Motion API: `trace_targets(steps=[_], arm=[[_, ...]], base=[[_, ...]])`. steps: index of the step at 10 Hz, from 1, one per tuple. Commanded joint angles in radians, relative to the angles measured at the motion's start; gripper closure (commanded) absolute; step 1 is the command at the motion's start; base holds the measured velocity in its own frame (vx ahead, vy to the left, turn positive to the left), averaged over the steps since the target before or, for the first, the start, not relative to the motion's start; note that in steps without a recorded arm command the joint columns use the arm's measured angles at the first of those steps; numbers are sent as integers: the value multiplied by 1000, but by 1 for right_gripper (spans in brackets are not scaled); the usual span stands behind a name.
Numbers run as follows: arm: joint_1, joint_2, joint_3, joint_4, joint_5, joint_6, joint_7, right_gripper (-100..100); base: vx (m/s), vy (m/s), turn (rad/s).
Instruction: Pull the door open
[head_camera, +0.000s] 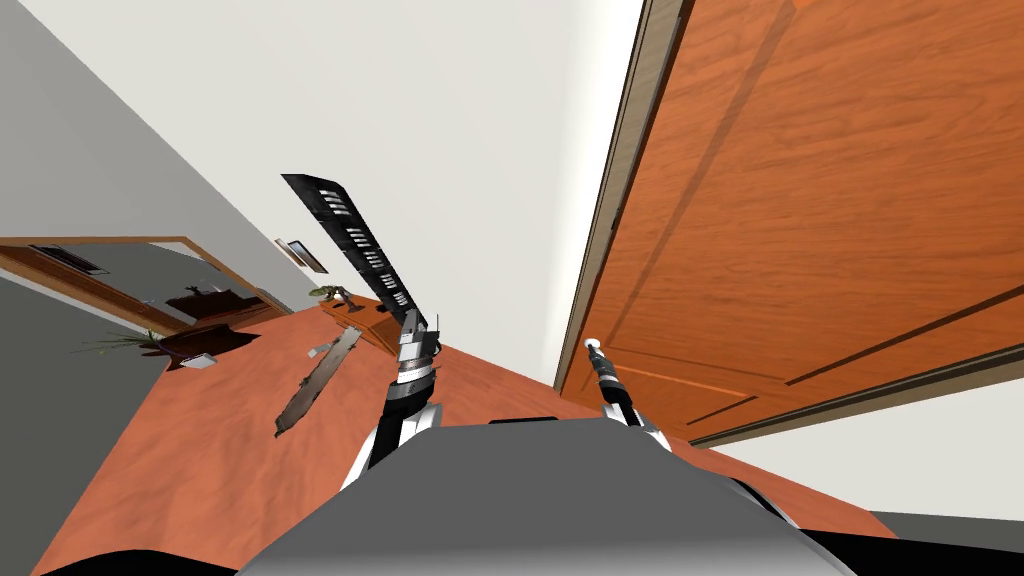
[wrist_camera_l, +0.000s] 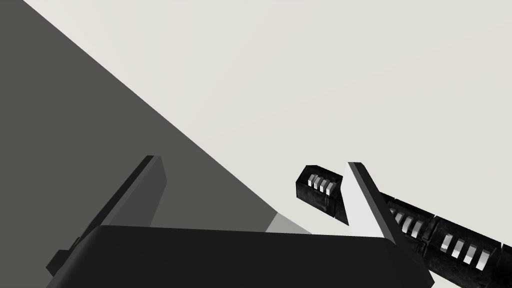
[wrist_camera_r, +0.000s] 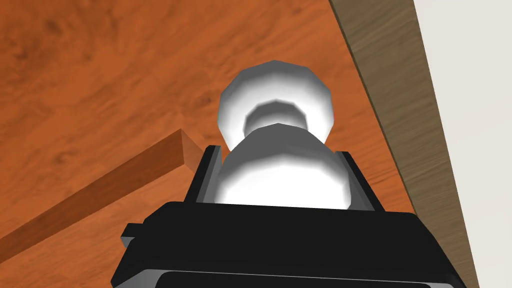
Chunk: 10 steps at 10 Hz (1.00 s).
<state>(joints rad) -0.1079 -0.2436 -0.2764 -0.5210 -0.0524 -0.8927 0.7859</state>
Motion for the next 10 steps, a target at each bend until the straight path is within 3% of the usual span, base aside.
trace_targets(steps=[1,10], arm=[[0,2,0,4,-7,-1,-45,100],[2,-2,-5,5,-43,2,-266,100]], base=[[-27,-7,56],[-32,-11,55]])
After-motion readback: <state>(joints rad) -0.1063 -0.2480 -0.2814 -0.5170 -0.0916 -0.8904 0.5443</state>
